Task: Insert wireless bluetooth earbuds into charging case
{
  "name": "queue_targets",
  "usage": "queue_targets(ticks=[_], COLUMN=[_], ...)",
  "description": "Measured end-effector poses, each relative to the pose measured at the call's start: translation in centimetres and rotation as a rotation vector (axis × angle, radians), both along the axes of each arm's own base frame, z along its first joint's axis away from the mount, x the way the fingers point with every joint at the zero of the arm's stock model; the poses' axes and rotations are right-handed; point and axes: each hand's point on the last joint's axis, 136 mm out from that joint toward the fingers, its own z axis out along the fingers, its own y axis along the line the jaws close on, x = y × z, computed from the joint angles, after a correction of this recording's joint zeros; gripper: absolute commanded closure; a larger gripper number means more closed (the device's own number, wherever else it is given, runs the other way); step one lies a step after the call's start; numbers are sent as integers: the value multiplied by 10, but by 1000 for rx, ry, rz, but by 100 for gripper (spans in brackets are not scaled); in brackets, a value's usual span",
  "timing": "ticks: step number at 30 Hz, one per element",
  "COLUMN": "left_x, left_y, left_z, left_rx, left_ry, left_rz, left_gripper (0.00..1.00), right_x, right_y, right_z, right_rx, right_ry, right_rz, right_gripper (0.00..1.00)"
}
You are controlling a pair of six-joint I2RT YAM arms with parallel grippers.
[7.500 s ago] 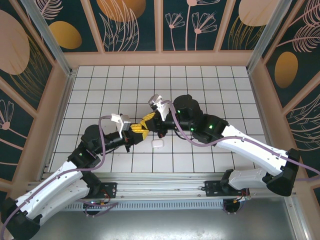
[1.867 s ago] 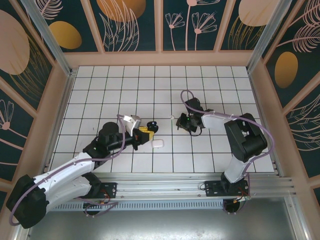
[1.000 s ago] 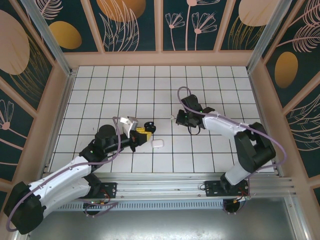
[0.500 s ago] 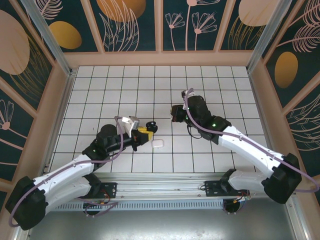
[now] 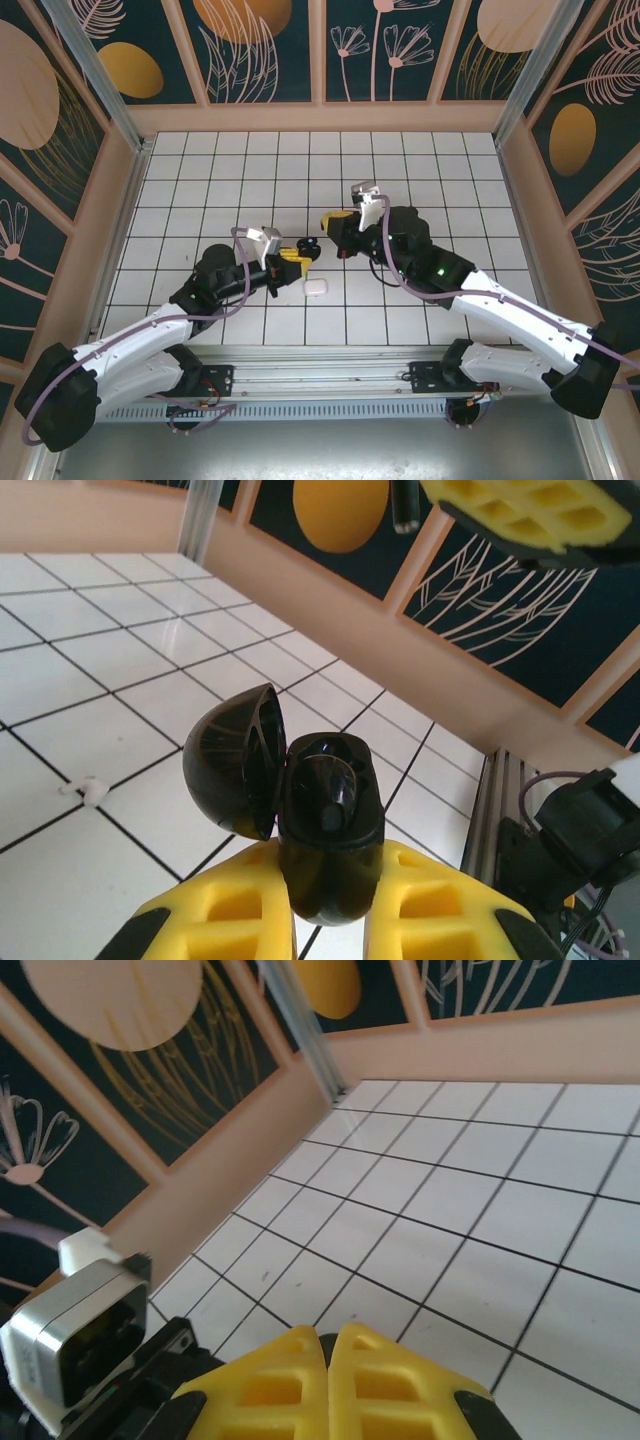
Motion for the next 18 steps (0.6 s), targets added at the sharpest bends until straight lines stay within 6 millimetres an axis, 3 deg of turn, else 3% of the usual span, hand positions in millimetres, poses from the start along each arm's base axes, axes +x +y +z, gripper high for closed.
queue_targets(ticks=[18], left_x=[-7], left_y=[2], left_z=[38], left_rx=[-114], left_ry=[-67], left_rz=[-17], left_gripper=[100], right_x=[-18], right_y=[16], right_z=[-3], right_rx=[11], right_ry=[-36], right_rz=[126], right_gripper=[100])
